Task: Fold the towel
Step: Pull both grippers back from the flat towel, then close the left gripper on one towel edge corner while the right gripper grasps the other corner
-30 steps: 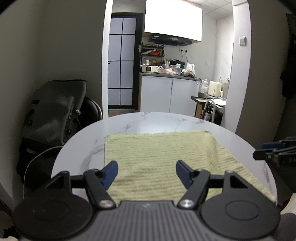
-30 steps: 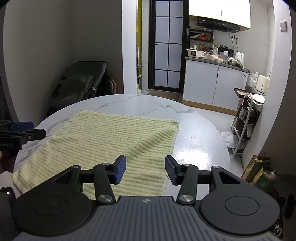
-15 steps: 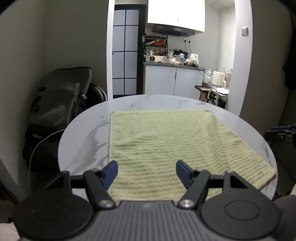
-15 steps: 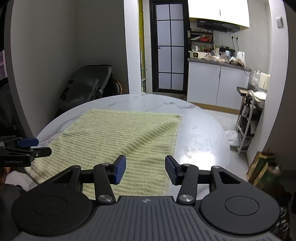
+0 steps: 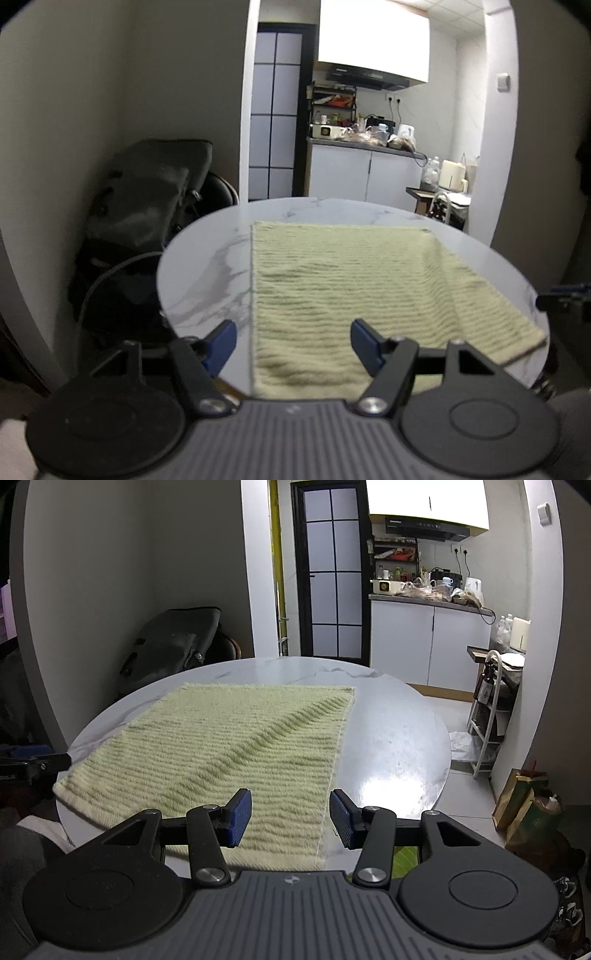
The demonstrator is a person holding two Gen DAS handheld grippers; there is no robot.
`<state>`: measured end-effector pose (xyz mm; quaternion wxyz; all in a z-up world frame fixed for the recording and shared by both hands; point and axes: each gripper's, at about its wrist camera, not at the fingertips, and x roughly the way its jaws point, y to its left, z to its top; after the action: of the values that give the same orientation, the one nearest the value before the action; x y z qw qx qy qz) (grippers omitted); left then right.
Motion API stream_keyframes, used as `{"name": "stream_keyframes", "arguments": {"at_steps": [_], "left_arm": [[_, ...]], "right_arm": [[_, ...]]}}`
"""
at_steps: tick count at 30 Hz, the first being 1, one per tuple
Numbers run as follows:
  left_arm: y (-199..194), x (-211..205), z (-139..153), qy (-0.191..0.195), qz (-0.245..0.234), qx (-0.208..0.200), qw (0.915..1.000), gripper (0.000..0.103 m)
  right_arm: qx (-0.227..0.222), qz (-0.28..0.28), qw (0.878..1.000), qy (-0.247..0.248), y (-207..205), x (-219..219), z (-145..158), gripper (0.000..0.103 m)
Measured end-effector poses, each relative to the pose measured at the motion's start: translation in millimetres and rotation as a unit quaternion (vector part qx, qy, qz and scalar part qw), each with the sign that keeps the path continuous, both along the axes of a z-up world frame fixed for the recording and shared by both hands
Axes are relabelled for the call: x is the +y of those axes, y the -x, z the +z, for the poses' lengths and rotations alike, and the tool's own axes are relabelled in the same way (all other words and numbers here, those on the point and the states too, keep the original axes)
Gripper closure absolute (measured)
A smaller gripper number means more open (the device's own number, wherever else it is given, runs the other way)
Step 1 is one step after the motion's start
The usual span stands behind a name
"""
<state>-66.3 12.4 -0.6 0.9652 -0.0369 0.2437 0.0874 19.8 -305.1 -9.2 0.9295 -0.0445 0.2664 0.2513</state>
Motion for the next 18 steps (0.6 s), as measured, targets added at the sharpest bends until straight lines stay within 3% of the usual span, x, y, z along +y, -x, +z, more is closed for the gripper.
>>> {"name": "stream_keyframes", "arguments": {"at_steps": [11,18], "left_arm": [[22.0,2.3,-14.1,-0.017,-0.013,0.019,0.9996,0.033],[19.7,0.8,-22.6,-0.014,-0.019,0.019,0.9995,0.045]], "right_arm": [[0.000,0.015,1.000,0.017,10.8,-6.8,-11.9,0.051],[0.011,0.019,0.999,0.024,8.8,-6.0,-22.9,0.051]]}}
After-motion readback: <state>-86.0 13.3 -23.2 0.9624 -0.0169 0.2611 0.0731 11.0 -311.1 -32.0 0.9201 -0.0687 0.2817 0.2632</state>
